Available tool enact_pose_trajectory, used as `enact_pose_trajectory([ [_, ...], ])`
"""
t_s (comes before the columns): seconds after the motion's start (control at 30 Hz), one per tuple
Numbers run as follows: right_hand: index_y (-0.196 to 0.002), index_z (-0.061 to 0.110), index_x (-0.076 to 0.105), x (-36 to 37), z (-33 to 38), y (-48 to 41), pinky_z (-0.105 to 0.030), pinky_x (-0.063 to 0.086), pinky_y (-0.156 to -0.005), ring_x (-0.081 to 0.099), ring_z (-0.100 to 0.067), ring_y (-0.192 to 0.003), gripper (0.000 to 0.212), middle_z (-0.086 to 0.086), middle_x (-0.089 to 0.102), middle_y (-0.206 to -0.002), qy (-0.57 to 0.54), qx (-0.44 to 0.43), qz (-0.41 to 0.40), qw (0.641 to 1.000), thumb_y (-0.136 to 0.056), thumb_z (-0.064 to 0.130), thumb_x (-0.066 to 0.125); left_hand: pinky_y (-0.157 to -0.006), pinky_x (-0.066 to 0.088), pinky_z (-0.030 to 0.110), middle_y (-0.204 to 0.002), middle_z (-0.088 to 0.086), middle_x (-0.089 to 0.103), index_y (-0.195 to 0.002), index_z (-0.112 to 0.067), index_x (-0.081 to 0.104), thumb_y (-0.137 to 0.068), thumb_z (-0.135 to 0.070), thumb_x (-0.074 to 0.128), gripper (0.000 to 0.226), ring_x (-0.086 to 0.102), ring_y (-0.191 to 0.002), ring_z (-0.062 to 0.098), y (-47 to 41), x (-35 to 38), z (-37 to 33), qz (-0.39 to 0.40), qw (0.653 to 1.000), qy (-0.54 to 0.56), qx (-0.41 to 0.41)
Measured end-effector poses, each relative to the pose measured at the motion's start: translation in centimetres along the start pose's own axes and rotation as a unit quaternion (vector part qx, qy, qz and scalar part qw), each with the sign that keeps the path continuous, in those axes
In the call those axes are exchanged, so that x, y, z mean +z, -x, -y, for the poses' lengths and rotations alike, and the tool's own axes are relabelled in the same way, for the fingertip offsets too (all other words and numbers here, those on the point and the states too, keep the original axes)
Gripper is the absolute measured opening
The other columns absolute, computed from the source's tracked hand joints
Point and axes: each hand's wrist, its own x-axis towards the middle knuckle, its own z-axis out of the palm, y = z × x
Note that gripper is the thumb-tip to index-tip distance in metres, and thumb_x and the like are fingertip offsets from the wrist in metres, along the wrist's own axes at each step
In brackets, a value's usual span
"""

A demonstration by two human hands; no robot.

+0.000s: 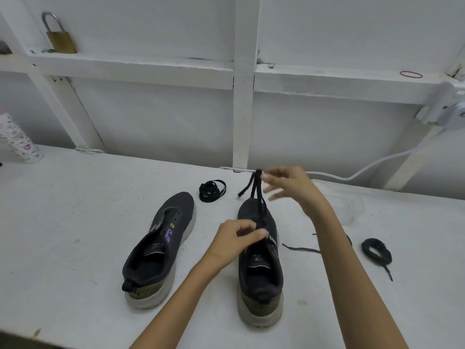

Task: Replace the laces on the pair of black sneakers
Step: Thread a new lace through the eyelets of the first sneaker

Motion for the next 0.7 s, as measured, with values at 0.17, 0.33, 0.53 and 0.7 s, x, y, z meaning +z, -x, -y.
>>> enact_pose_trajectory([
  [0.17, -0.09, 0.001, 0.073, -1.9, -2.8, 3.7, -0.025, 0.046, -0.053, 0.062, -0.019, -0.067, 0.024, -0.011, 0.068, -0.079, 0.077, 0.072, 0.142, 0.984, -0.089, 0.024, 0.07, -0.073, 0.042, 0.024, -0.07, -0.001, 0.063, -0.077, -0.004, 0.069, -0.09, -0.023, 0.069, 0.023, 0.054, -0.07, 0.009, -1.3, 0.0, -2.2, -0.078, 0.994, 0.066, 0.027],
  [0.33, -0.072, 0.013, 0.073, 0.8, -4.0, 5.8, -0.023, 0.036, -0.051, 0.047, -0.016, -0.052, 0.013, -0.013, 0.054, -0.06, 0.005, 0.037, 0.17, 0.985, -0.085, 0.014, 0.074, -0.08, 0.051, 0.031, -0.085, 0.009, 0.071, -0.088, -0.004, 0.073, -0.088, -0.022, 0.07, 0.018, 0.065, -0.08, 0.017, -1.9, 0.5, -3.0, -0.089, 0.994, 0.063, 0.032],
  [0.53, -0.085, -0.008, 0.068, 1.9, -3.9, 5.8, -0.025, 0.04, -0.054, 0.045, -0.025, -0.055, 0.017, -0.017, 0.056, -0.063, -0.045, 0.001, 0.109, 0.993, -0.088, 0.008, 0.07, -0.093, 0.05, 0.02, -0.115, -0.001, 0.07, -0.12, -0.018, 0.064, -0.088, -0.026, 0.069, 0.034, 0.064, -0.11, 0.011, -0.1, 1.4, -1.1, -0.101, 0.985, 0.137, 0.038],
  [0.7, -0.101, -0.012, 0.063, 1.8, -3.6, 5.7, -0.024, 0.04, -0.056, 0.05, -0.015, -0.063, 0.022, 0.004, 0.068, -0.073, -0.056, -0.001, 0.107, 0.993, -0.096, 0.009, 0.06, -0.093, 0.041, 0.01, -0.122, -0.015, 0.06, -0.123, -0.032, 0.056, -0.076, -0.037, 0.079, 0.052, 0.054, -0.116, -0.004, 1.2, 2.7, 2.2, -0.062, 0.997, -0.024, 0.048],
])
